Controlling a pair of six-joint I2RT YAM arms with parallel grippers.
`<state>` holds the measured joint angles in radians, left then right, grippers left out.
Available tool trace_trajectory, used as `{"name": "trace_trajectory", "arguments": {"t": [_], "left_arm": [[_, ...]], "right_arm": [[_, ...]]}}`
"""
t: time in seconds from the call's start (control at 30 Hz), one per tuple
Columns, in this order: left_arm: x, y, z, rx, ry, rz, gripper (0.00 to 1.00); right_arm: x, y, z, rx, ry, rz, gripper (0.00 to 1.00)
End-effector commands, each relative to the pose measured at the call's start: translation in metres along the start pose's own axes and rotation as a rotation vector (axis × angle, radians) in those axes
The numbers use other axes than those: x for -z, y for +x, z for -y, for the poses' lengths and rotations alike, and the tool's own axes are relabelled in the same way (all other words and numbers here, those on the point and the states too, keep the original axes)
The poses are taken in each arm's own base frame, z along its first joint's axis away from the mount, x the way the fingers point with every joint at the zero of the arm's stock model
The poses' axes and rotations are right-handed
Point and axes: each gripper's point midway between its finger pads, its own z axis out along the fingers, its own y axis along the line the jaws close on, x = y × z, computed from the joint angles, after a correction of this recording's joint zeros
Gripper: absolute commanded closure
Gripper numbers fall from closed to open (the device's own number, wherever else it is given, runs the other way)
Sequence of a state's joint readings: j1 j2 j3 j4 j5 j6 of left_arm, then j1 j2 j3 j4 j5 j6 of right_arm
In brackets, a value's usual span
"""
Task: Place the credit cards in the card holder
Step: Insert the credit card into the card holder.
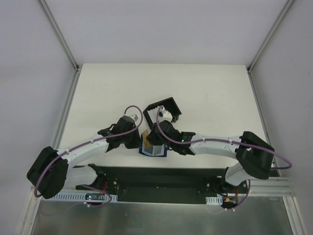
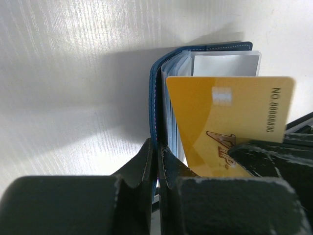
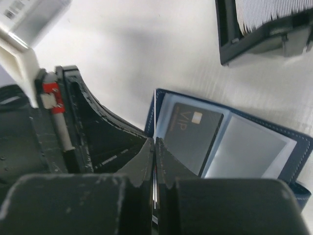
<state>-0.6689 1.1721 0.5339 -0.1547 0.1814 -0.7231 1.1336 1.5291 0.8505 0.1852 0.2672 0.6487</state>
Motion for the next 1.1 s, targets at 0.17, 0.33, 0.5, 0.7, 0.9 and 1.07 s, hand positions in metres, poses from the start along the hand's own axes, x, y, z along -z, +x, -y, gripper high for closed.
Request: {"name": "trace_trajectory", "arguments": {"t": [0.17, 0.33, 0.5, 0.7, 0.9, 1.07], "left_arm": [[0.005, -0.006, 0.005, -0.029, 0.017, 0.044, 1.00], [0.006, -0.006, 0.005, -0.037, 0.022, 0.044, 1.00], [0.007, -0.008, 0.006, -0.045, 0.024, 0.054, 1.00], [0.008, -0.009, 0.007, -0.046, 0.025, 0.063, 1.00], [0.007, -0.008, 0.005, -0.044, 0.019, 0.057, 1.00], [0.007, -0.008, 0.005, -0.046, 0.019, 0.059, 1.00]], "right_arm": [[0.029, -0.003, 0.001, -0.105, -0.005, -0.075, 1.00], [0.029, 0.001, -0.006, -0.141, -0.043, -0.129, 0.99], [0.026, 0.010, -0.005, -0.173, -0.039, -0.177, 1.00], [0.023, 0.015, -0.001, -0.171, -0.014, -0.203, 1.00], [0.020, 0.017, 0.004, -0.170, 0.005, -0.204, 1.00], [0.022, 0.019, 0.008, -0.158, 0.029, -0.214, 1.00]]}}
